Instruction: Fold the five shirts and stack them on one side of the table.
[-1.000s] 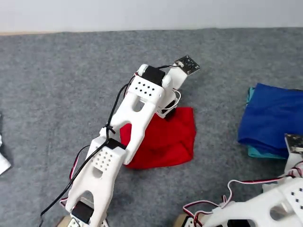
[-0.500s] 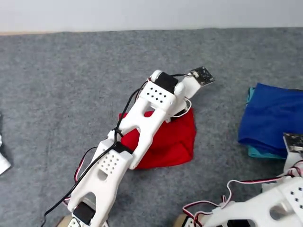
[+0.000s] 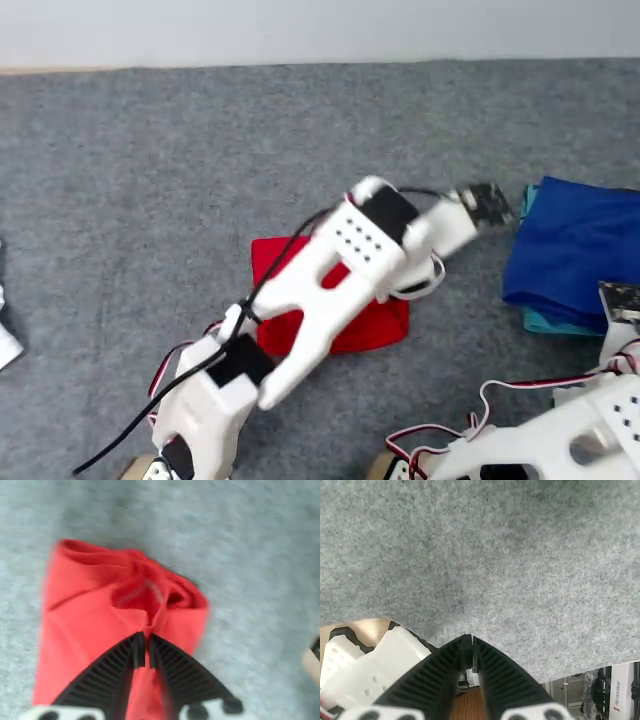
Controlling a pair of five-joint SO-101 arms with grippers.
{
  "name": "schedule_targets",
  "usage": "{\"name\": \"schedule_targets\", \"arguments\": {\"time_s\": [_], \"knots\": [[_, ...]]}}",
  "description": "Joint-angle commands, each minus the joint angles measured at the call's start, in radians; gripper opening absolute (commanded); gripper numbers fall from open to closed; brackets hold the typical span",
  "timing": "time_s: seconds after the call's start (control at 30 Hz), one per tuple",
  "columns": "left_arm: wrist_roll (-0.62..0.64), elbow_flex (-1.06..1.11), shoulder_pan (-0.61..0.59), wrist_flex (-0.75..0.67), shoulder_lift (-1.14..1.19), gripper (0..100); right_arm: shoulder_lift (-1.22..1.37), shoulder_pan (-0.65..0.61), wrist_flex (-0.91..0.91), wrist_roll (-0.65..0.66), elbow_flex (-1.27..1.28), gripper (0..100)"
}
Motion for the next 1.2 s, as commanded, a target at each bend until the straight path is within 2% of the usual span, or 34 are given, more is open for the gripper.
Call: {"name": "schedule_targets", "arguments": {"time_s": [0.0,0.23,0.33,0.67,0.83,0.9,1.07,1.17], "knots": [[-0.002,0.088,0.055,0.023,-0.109,0,-0.019,-0.007,0.004,-0.009,-0.008,0.9],[0.002,0.232,0.19,0.003,-0.11,0,-0.019,-0.007,0.004,-0.009,-0.008,0.9],[0.071,0.271,0.232,-0.04,-0.11,0,-0.019,-0.007,0.004,-0.009,-0.008,0.9],[0.315,0.266,0.244,-0.206,-0.114,0,-0.018,-0.007,0.004,-0.009,-0.008,0.9],[0.339,0.268,0.235,-0.212,-0.114,1,-0.019,-0.004,0.004,-0.009,-0.008,0.9],[0.344,0.268,0.226,-0.196,-0.114,3,-0.019,-0.002,0.004,-0.009,-0.008,0.9],[0.374,0.268,0.186,-0.169,-0.115,18,-0.019,-0.004,0.018,-0.009,-0.008,0.9],[0.371,0.266,0.178,-0.147,-0.121,20,-0.019,-0.007,0.041,-0.009,-0.008,0.9]]}}
